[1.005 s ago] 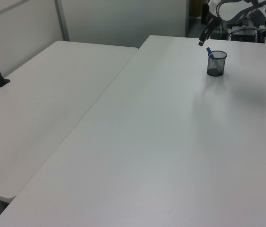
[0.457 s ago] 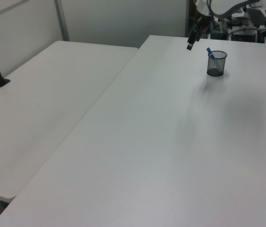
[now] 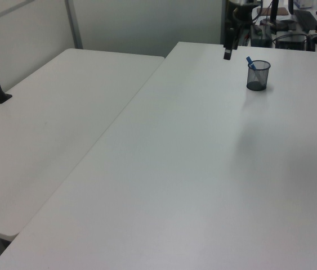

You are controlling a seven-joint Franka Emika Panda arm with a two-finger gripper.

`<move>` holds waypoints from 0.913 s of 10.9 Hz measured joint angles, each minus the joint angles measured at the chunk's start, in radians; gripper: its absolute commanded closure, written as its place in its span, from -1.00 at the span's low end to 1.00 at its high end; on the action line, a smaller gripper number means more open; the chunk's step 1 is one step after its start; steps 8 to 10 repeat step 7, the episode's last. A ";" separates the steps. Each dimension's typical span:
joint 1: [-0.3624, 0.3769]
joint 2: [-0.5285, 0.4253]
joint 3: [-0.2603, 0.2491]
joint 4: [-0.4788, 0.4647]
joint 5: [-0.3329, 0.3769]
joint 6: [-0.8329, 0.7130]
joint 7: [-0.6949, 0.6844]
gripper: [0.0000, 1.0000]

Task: Insert the marker

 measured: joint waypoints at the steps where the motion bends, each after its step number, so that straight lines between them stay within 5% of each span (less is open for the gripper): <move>1: 0.025 -0.019 0.000 0.019 0.000 -0.080 0.020 -1.00; 5: 0.107 -0.032 -0.003 0.069 -0.089 -0.228 0.051 -1.00; 10: 0.101 -0.032 -0.015 0.082 -0.100 -0.229 0.052 -1.00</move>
